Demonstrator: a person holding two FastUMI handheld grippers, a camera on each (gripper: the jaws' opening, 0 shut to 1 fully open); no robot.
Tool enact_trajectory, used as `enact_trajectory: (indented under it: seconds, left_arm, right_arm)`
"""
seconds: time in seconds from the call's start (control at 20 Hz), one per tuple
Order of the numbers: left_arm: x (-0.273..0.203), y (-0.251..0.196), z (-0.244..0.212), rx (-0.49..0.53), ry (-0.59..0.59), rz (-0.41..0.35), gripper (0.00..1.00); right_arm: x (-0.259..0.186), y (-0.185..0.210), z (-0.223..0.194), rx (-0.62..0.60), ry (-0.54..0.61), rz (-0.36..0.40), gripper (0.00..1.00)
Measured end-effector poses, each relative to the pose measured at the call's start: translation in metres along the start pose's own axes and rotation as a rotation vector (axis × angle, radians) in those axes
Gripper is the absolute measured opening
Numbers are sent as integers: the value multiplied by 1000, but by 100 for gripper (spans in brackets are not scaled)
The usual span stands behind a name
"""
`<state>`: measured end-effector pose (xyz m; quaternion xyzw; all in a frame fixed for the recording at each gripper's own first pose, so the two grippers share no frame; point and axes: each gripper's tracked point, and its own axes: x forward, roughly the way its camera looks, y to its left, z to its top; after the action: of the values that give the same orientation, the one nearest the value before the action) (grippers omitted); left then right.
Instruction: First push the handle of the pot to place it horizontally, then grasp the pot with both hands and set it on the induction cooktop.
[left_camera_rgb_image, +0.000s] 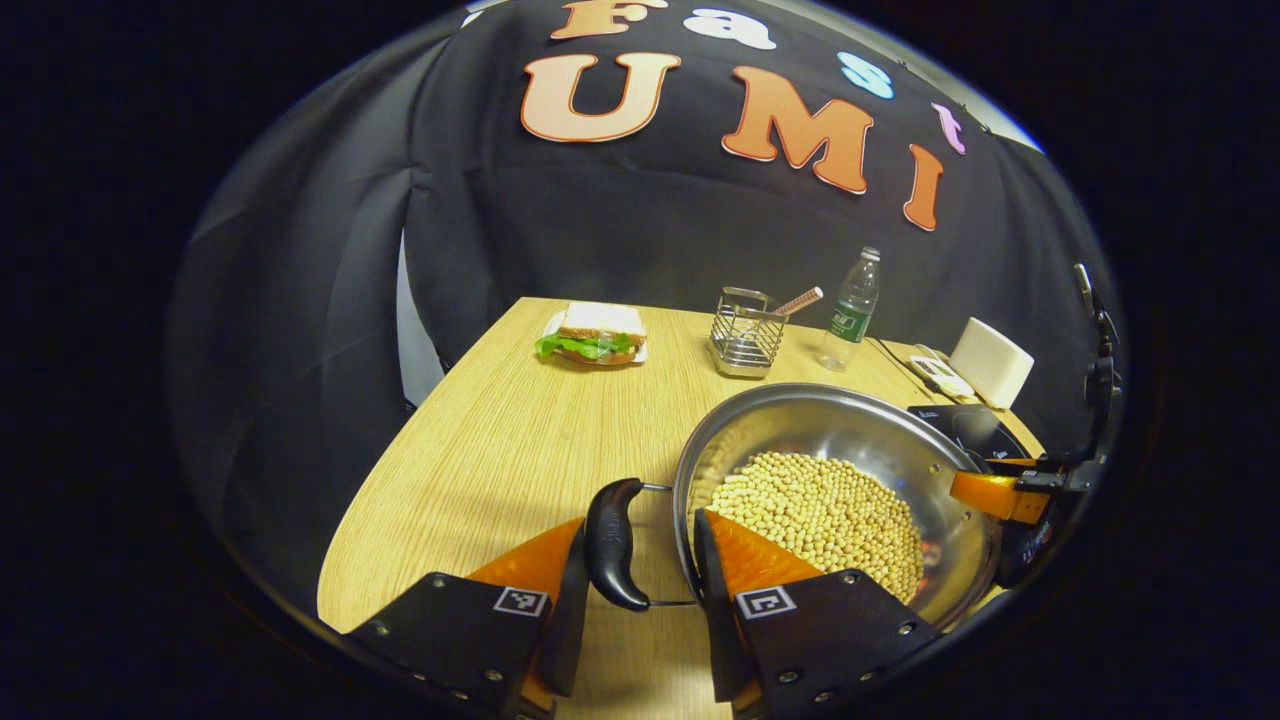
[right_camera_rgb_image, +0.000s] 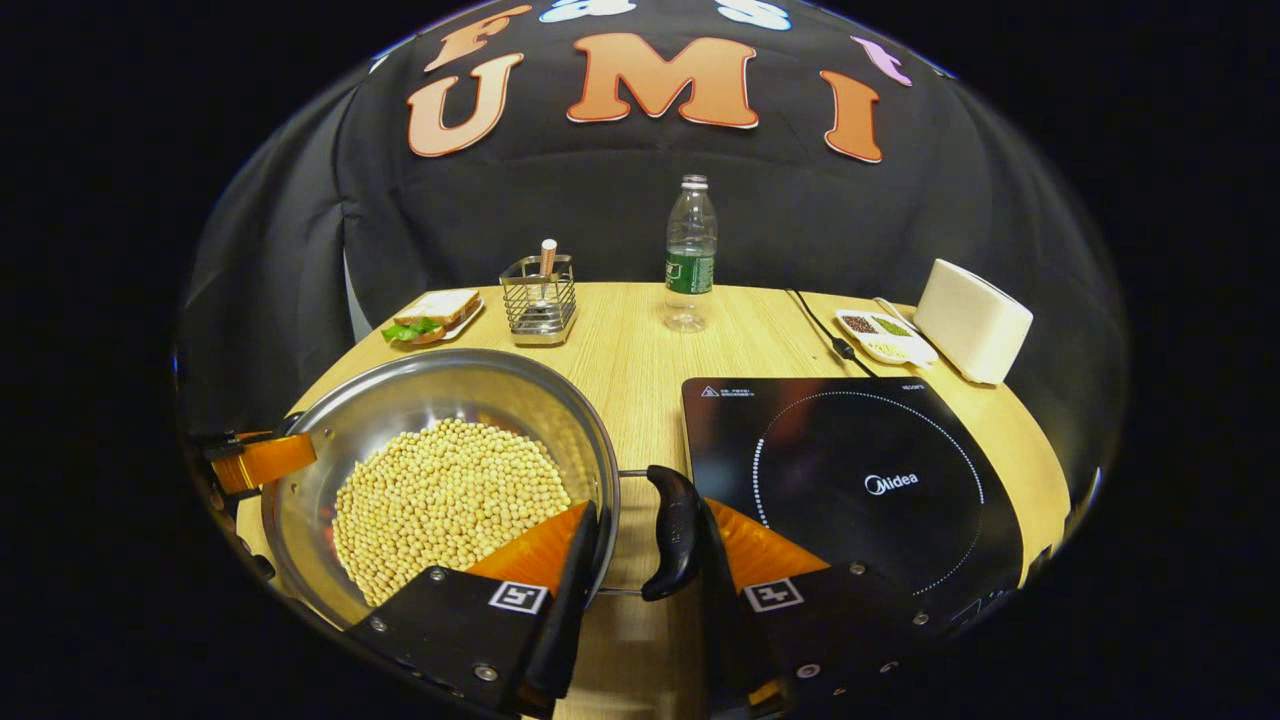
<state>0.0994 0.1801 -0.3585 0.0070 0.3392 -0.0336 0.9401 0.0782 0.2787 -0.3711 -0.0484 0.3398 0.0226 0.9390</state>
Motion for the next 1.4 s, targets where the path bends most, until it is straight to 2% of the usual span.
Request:
enact_trajectory:
  seconds: [0.05,0.3,0.6,1.0,1.05,1.1,1.4]
  left_arm:
    - [-4,-1,0,-5,2,3,53]
    - [-27,-12,20,21,-53,35,53]
    - [-54,-48,45,37,-101,33,53]
    - [-67,-119,63,76,-124,-5,53]
    - [-67,-130,63,80,-122,-12,53]
    - [-67,-140,63,84,-121,-20,53]
    - [-56,-203,59,111,-99,-58,53]
  right_arm:
    - [-1,0,2,-2,-1,7,54]
    - [-19,-8,16,15,-30,38,54]
    - [-50,-36,43,33,-101,47,54]
    - [-73,-105,50,70,-125,27,54]
    - [-75,-115,51,75,-127,22,50]
    - [-76,-126,51,82,-127,16,54]
    - [-77,-186,48,122,-122,-14,54]
